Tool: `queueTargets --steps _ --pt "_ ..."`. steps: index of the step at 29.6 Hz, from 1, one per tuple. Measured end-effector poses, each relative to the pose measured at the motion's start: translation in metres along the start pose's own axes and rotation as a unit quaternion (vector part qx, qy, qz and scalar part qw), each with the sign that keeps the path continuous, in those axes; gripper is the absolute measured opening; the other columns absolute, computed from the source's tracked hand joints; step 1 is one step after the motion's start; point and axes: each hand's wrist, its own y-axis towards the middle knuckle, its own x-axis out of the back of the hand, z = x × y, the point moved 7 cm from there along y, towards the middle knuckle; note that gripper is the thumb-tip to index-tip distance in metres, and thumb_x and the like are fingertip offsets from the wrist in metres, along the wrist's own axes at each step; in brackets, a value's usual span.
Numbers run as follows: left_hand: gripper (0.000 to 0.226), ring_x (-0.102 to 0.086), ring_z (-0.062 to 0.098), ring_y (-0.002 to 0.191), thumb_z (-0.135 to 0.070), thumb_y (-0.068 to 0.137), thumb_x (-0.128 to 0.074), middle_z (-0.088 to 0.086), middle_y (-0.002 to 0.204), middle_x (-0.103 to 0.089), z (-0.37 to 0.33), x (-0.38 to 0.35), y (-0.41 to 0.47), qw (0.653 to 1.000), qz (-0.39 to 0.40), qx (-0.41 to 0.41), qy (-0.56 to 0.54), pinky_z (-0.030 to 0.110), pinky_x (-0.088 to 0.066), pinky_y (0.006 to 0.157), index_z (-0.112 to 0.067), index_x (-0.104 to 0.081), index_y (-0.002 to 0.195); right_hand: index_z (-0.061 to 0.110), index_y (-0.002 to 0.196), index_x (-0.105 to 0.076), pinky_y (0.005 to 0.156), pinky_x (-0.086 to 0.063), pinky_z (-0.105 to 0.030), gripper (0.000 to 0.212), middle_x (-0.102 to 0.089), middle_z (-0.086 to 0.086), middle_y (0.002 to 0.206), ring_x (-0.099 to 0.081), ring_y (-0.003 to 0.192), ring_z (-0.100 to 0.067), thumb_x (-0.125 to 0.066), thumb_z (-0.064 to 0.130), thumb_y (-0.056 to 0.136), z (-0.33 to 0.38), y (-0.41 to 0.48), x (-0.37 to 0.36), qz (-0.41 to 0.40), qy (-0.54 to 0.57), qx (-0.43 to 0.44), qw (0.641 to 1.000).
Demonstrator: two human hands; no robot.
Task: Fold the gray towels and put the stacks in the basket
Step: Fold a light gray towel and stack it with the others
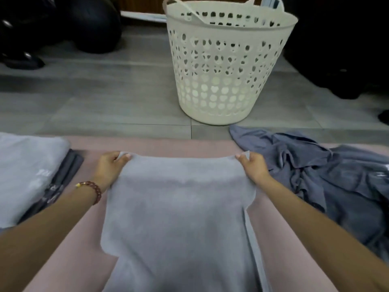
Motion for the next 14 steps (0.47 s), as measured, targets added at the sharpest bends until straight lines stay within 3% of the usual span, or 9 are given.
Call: queueTargets --steps 2,4,6,8,11,14 --pt "0.016 -0.05 0.015 0.083 -0.012 0.088 -0.063 0.008 0.081 -0.06 0.011 -0.021 0.002 0.999 0.049 0.011 -0.006 0.008 -0.037 0.06 -0.004 -0.064 0.075 0.001 0.081 -0.059 0.068 -0.038 -0.03 0.033 -0.06 -0.014 0.085 -0.057 0.085 -0.025 -0.062 0.034 0.088 -0.02 0.005 -0.023 0.054 -0.051 -0.007 0.997" --pt "0.014 -0.053 0.013 0.099 -0.015 0.083 -0.071 0.003 0.105 -0.06 0.025 -0.038 0.001 0.995 0.092 0.018 0.014 0.016 -0.037 0.084 -0.003 -0.069 0.089 0.002 0.091 -0.066 0.08 -0.04 -0.031 0.053 -0.061 -0.017 0.097 -0.057 0.098 -0.029 -0.06 0.053 0.075 -0.037 0.012 -0.035 0.076 -0.071 0.011 0.995" --pt "0.018 -0.052 0.012 0.107 -0.016 0.075 -0.079 0.0 0.114 -0.057 0.034 -0.047 -0.001 0.992 0.121 0.022 -0.015 0.02 -0.034 0.092 -0.004 -0.067 0.079 0.005 0.089 -0.068 0.091 -0.036 -0.025 0.041 -0.055 -0.016 0.105 -0.051 0.107 -0.027 -0.068 0.044 0.076 -0.045 0.017 -0.035 0.067 -0.085 0.021 0.994" --pt "0.028 -0.055 0.01 0.105 -0.026 0.062 -0.083 -0.002 0.113 -0.06 0.037 -0.053 0.0 0.988 0.139 0.025 -0.058 0.02 -0.036 0.089 -0.009 -0.062 0.067 0.011 0.082 -0.067 0.09 -0.038 -0.025 0.018 -0.059 -0.014 0.101 -0.053 0.105 -0.027 -0.074 0.027 0.078 -0.047 0.024 -0.036 0.069 -0.082 0.037 0.994" --pt "0.036 -0.058 0.005 0.078 -0.042 0.049 -0.079 -0.011 0.083 -0.066 0.034 -0.057 0.001 0.984 0.164 0.002 -0.067 0.012 -0.042 0.069 -0.016 -0.056 0.059 0.012 0.076 -0.061 0.072 -0.041 -0.025 0.015 -0.064 -0.006 0.085 -0.057 0.083 -0.019 -0.075 0.018 0.078 -0.039 0.022 -0.039 0.114 -0.049 0.042 0.991" --pt "0.03 -0.055 0.014 0.072 -0.018 0.06 -0.087 0.0 0.077 -0.058 0.019 -0.057 0.005 0.984 0.169 -0.061 0.012 0.009 -0.037 0.063 -0.018 -0.057 0.06 0.015 0.073 -0.058 0.066 -0.039 -0.026 0.019 -0.06 -0.003 0.08 -0.054 0.077 -0.016 -0.077 0.014 0.075 -0.035 0.023 -0.039 0.14 -0.065 0.056 0.986"
